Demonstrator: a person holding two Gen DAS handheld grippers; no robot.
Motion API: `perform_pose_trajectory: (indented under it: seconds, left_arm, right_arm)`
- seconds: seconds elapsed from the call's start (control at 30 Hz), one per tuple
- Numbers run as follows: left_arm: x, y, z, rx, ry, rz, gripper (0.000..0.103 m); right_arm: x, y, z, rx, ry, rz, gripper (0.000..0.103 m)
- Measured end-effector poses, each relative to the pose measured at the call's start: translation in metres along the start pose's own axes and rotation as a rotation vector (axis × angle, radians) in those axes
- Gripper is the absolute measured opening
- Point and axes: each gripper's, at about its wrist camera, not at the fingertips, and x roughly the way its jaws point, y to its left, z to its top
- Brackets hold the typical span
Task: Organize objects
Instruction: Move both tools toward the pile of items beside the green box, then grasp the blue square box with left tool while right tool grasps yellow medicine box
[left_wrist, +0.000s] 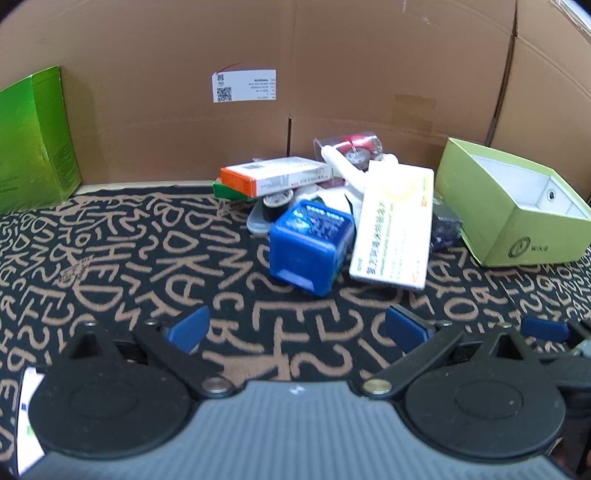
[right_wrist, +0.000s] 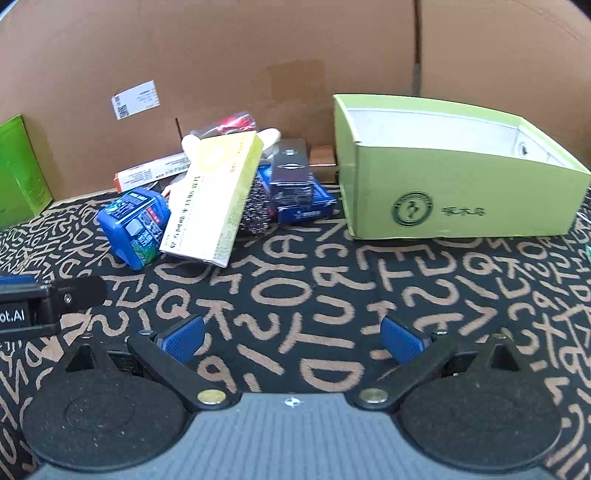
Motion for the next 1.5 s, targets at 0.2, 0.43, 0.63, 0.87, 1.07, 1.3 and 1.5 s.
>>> perform_pose_trajectory:
  seconds: [0.2,0.43,0.63,0.87,1.07,1.3,1.5]
  left_arm:
    - [0.015,0.006,0.030,-0.004,-0.032,0.014,0.103]
    - [0.041,0.008,0.054,0.039,-0.022,-0.048,0.103]
    - [0.067,0.002,0.052,0.060,0.030,-0.098,0.092]
    - [0.075,0.004,0.049,0.005,0.088,-0.191,0.060]
    - [0.053,-0.008,0.036,0.058,0.119,-0.253,0.059]
    - [0.026,-0.020,0.015,0.102,0.145,-0.309,0.062]
    - [0.041,-0.020,0.018,0.016,0.146,-0.226,0.081]
  right_arm:
    - [0.017,0.018,0.011,-0.030,-0.014,0.070,0.103]
    - [0.048,0.046,0.040,-0.111,-0.072,0.167,0.103]
    - [0.072,0.051,0.050,-0.132,-0.070,0.147,0.070]
    - [0.048,0.035,0.045,-0.078,-0.068,0.247,0.036]
    - [0.022,0.009,0.028,0.013,-0.023,0.335,0.023]
    - [-0.016,-0.019,-0.003,-0.003,-0.009,0.328,0.023]
    - [-0.015,-0.024,-0.006,-0.003,-0.020,0.292,0.025]
